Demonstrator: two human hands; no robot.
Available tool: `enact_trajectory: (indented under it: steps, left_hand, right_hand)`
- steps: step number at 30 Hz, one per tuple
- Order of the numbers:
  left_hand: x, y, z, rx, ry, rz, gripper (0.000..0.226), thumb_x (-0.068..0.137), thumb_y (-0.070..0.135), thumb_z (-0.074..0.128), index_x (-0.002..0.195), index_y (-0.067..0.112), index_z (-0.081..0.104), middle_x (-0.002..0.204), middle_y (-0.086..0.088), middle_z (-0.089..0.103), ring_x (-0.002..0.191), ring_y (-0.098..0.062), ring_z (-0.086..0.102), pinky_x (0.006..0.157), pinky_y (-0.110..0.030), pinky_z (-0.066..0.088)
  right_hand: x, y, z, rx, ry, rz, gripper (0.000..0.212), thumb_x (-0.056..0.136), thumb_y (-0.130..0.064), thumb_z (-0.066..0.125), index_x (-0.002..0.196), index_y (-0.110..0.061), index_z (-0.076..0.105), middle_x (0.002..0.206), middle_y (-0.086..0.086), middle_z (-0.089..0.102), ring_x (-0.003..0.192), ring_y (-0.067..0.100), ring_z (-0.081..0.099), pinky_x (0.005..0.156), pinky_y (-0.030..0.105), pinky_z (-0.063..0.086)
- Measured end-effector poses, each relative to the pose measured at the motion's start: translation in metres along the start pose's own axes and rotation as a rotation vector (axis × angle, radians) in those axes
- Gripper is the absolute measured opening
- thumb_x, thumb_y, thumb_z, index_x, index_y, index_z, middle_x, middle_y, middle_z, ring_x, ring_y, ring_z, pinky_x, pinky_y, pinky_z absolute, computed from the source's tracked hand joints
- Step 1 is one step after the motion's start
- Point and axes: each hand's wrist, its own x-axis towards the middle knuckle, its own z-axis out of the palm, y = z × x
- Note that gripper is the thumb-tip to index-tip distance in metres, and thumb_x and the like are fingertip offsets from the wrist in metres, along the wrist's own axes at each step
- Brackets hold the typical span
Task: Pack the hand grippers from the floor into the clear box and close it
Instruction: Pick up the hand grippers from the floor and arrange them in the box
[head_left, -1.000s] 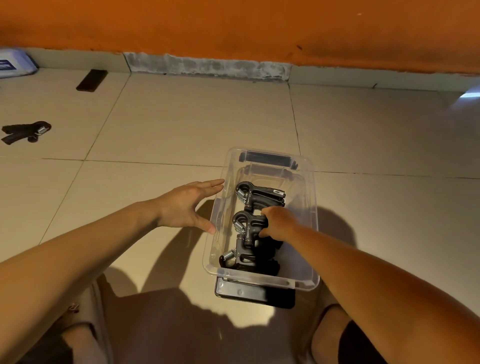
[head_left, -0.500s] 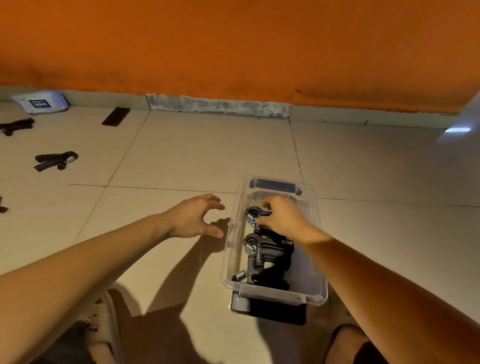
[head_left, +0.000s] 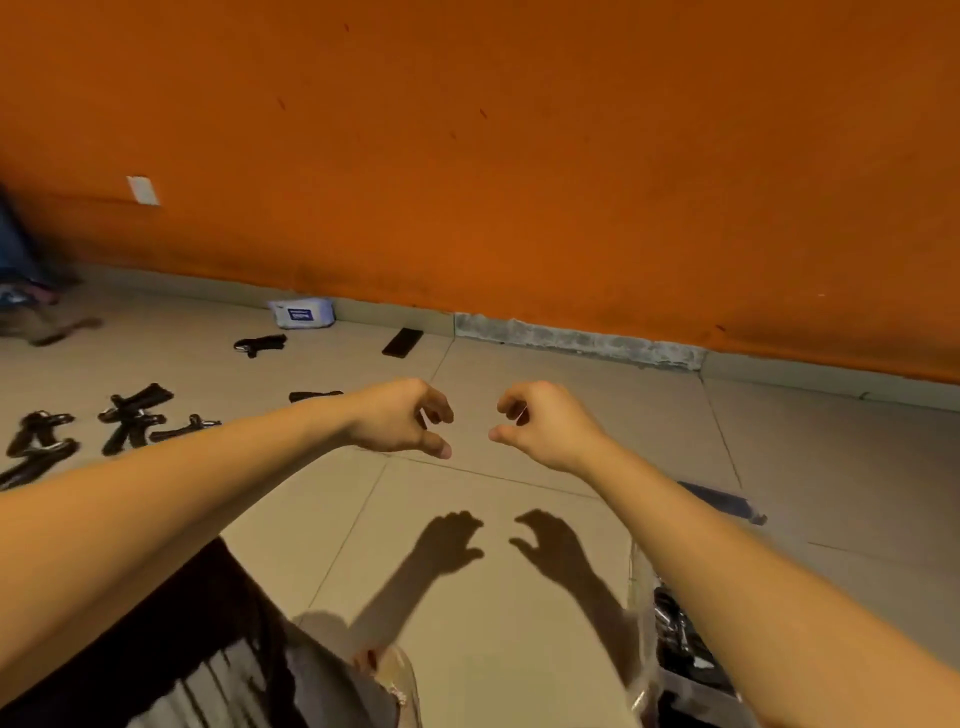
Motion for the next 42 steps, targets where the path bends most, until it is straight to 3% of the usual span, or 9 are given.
enact_trajectory:
  steps: [6,12,23,30,34,37,42]
  left_hand:
    - [-0.078,-0.091,-0.07,-0.008,0.139,-0.107,0.056,0.086,0.049,0.076,0.131,0.018,0.064,0.128,0.0,0.067,0.104,-0.014,0.068,0.094,-0.041,0.057]
    - [-0.127,-0.195,-0.103,0.048,0.152,-0.276,0.053,0.088,0.048,0.073,0.131,0.018,0.064,0.123,0.001,0.067,0.108,-0.015,0.064,0.098,-0.038,0.052]
    - [-0.125,-0.451,-0.02,-0.169,0.175,-0.683,0.055,0.088,0.047,0.074,0.132,0.016,0.062,0.12,-0.002,0.069,0.103,-0.019,0.063,0.087,-0.032,0.051]
    - [-0.094,-0.562,0.072,-0.315,0.201,-0.933,0.058,0.083,0.054,0.076,0.125,0.017,0.06,0.108,-0.004,0.069,0.095,-0.023,0.064,0.082,-0.037,0.056]
    - [-0.074,-0.606,0.121,-0.363,0.235,-1.063,0.077,0.079,0.064,0.074,0.134,0.015,0.051,0.12,-0.009,0.066,0.103,-0.026,0.063,0.08,-0.036,0.053]
    - [-0.061,-0.622,0.15,-0.393,0.284,-1.137,0.08,0.072,0.073,0.072,0.124,0.015,0.052,0.113,-0.008,0.065,0.1,-0.028,0.063,0.08,-0.041,0.056]
    - [-0.043,-0.622,0.177,-0.344,0.381,-1.218,0.083,0.066,0.075,0.075,0.122,0.019,0.052,0.11,-0.003,0.055,0.102,-0.024,0.055,0.085,-0.044,0.055]
  right_hand:
    - [0.041,-0.105,0.031,0.061,-0.056,-0.093,0.036,0.088,-0.039,0.076,0.116,-0.019,0.069,0.109,-0.001,0.068,0.099,0.019,0.064,0.09,0.042,0.056]
    - [0.085,-0.176,0.087,0.125,-0.106,-0.118,0.028,0.089,-0.036,0.075,0.11,-0.019,0.069,0.103,-0.001,0.068,0.094,0.019,0.064,0.087,0.042,0.056]
    - [0.243,-0.239,0.279,0.055,-0.309,-0.103,0.032,0.089,-0.036,0.073,0.116,-0.019,0.067,0.096,-0.005,0.064,0.085,0.016,0.063,0.083,0.037,0.055]
    - [0.324,-0.269,0.406,0.042,-0.406,-0.021,0.04,0.094,-0.032,0.068,0.132,-0.026,0.058,0.12,-0.001,0.063,0.1,0.017,0.06,0.076,0.027,0.044]
    - [0.355,-0.279,0.475,-0.098,-0.496,-0.201,0.052,0.093,-0.019,0.067,0.143,-0.024,0.053,0.132,0.0,0.056,0.113,0.02,0.058,0.09,0.03,0.048]
    - [0.374,-0.282,0.507,-0.18,-0.614,-0.319,0.067,0.087,-0.012,0.07,0.148,-0.024,0.046,0.142,0.0,0.052,0.122,0.022,0.054,0.101,0.035,0.048]
    - [0.395,-0.274,0.539,-0.388,-0.737,-0.562,0.08,0.083,-0.02,0.075,0.153,-0.027,0.037,0.156,-0.004,0.041,0.145,0.023,0.033,0.121,0.045,0.025]
